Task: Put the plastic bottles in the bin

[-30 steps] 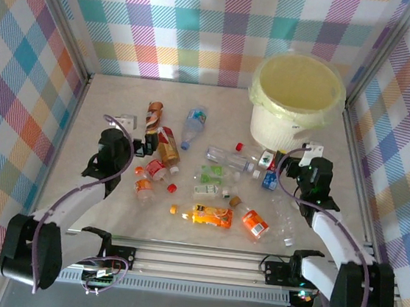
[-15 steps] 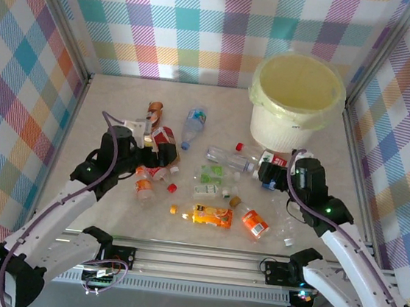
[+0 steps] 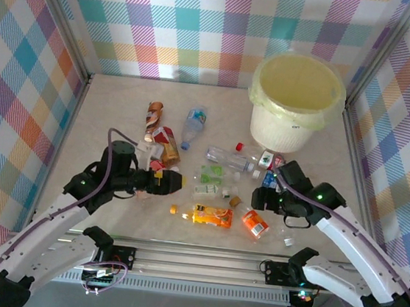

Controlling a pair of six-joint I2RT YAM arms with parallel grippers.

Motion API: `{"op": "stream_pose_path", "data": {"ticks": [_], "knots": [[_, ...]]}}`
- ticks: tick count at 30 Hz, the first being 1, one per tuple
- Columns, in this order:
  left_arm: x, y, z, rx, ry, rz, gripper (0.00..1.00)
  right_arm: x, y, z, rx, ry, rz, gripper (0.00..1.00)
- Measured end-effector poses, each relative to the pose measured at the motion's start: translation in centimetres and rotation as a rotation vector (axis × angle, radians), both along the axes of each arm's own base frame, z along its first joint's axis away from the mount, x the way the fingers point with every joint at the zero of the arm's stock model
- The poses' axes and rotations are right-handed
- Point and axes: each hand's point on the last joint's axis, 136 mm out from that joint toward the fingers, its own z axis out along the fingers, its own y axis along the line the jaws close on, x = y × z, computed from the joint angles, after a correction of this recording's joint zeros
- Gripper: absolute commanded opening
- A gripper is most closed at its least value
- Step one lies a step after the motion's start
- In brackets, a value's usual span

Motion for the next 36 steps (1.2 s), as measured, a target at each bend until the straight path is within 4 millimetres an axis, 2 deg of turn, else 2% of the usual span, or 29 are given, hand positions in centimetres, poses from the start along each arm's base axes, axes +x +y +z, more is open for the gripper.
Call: {"op": "stream_pose_path", "data": {"ticks": [3,9,17,21,26,36], "knots": [[-2.2,-1.0,-1.9,0.012,0.067,-0.059,1.00,-1.0,0.7,-1.2,-0.049,0.060,0.054,0.85],[-6.2,-2.7,-3.8,0.024,0.144,-0.152,1.00,-2.0,2.0,-3.5,-0.133,0.146,0.138,0.84],[-9.7,-5.2,-7.6,0.086,0.201,-0.236,1.00,-2.3,2.2,-6.8,-0.208,0.224,0.157,0.84],[-10.4,-6.9,-8.6,0.109,0.197,-0.264,1.00,-2.3,2.4,-7.5,-0.219,0.240,0.168,0.84],[-10.5,-7.7,-9.8,0.146,0.190,-0.263,1.00,-2.6,2.4,-8.6,-0.234,0.262,0.173,0.85],[-9.6,-8.5,-8.8,0.105,0.145,-0.234,1.00,-3.2,2.5,-9.9,-0.254,0.291,0.177,0.79]]}}
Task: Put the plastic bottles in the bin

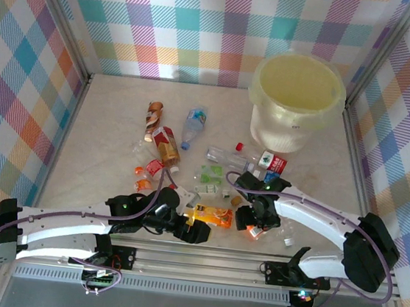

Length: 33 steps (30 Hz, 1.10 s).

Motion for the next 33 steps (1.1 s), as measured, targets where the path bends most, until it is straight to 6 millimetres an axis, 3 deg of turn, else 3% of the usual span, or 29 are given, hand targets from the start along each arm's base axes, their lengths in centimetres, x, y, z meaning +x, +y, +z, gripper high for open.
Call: {"op": "stream_pose_path", "data": {"ticks": [15,24,28,33], "knots": [[0.7,0.0,0.8,-0.059,-0.043,0.042,1.00,0.7,0.7,-2.0,-0.045,0.003,0.001,0.75],[0.7,0.8,0.2,-0.058,-0.043,0.065,1.00,1.3,1.0,-2.8,-0.055,-0.011,0.005,0.60],[0.6,1.0,-0.6,-0.044,-0.038,0.067,1.00,1.6,1.1,-2.2,-0.040,-0.036,0.004,0.57],[0.6,0.8,-1.6,-0.041,-0.033,0.066,1.00,1.8,0.9,0.6,0.015,-0.105,0.002,0.57]]}}
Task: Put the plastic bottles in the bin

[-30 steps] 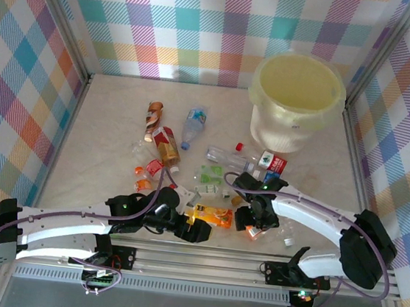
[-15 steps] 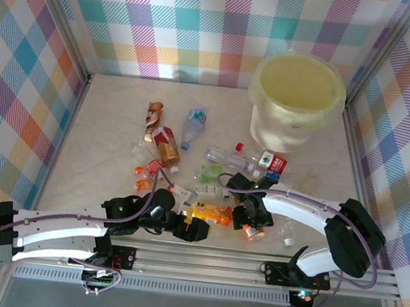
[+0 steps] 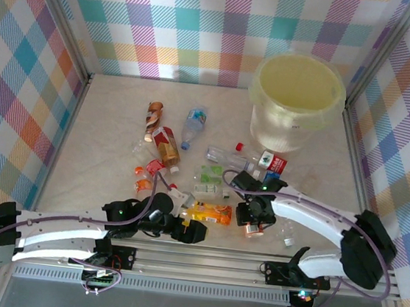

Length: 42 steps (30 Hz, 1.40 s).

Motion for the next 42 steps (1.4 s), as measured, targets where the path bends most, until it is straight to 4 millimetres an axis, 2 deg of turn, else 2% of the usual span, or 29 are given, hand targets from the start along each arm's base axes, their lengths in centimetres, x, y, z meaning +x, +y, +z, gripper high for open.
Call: {"op": "stream_pose_path", "data": {"ticks": [2,5,15,18,21,26,29,35,42], "knots": [[0.1,-0.3,-0.2,-0.001,0.000,-0.001,1.00,0.2,0.1,1.6,0.029,-0.035,0.004,0.57],[0.3,-0.7,-0.4,-0.003,-0.001,-0.001,1.00,1.0,0.8,5.0,0.106,-0.112,0.023,0.57],[0.7,-1.6,-0.9,-0.012,-0.007,0.001,1.00,5.1,3.7,20.8,0.335,-0.481,0.130,0.54],[0.7,-1.7,-1.0,-0.009,-0.013,0.003,1.00,6.7,4.4,25.0,0.351,-0.582,0.157,0.54],[0.7,-1.8,-1.0,-0.009,-0.020,0.005,1.00,8.7,5.1,28.2,0.354,-0.664,0.170,0.53],[1.1,-1.9,-0.8,-0.017,-0.036,0.016,1.00,12.6,5.2,31.3,0.332,-0.753,0.158,0.53],[1.3,-2.0,-1.4,0.000,-0.040,0.023,1.00,15.2,4.8,32.5,0.331,-0.799,0.125,0.53],[1.3,-2.1,-2.6,0.034,-0.030,0.021,1.00,20.8,2.6,34.2,0.310,-0.862,0.019,0.51],[1.4,-2.2,-2.6,0.041,-0.051,0.016,1.00,26.8,-0.6,35.3,0.280,-0.906,-0.092,0.50]]}}
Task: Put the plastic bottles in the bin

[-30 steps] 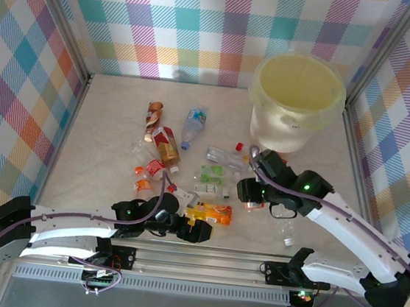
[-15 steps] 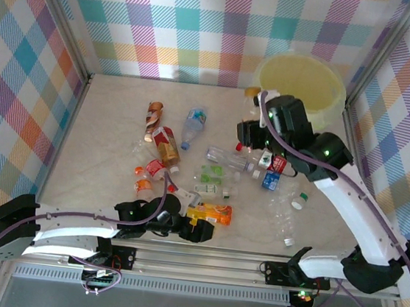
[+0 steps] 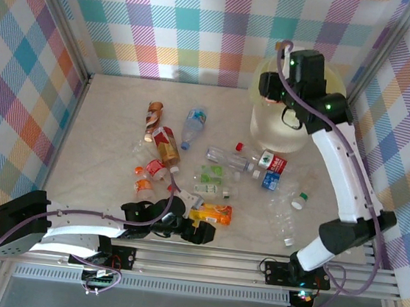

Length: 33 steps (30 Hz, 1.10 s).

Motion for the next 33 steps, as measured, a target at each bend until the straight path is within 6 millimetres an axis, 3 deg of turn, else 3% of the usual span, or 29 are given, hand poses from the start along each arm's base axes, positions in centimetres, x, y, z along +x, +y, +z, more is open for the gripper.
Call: {"op": "stream_pose_path", "data": {"ticks": [6,11,17,24,33], "knots": [[0.2,-0.1,0.3,-0.003,-0.011,0.007,1.00,4.6,-2.4,-0.3,0.005,0.009,-0.075,0.50],[0.1,0.0,0.8,-0.016,-0.017,0.006,1.00,7.3,-4.3,-1.2,0.004,0.040,-0.121,0.49],[0.3,0.4,1.9,-0.037,-0.036,0.018,1.00,9.4,-6.7,-5.5,0.003,0.150,-0.171,0.49],[0.3,0.6,1.8,-0.028,-0.038,0.021,1.00,11.2,-8.5,-10.8,0.009,0.280,-0.199,0.49],[0.1,0.6,0.5,0.012,-0.022,0.015,1.00,11.8,-8.6,-14.4,0.017,0.370,-0.187,0.51]]}}
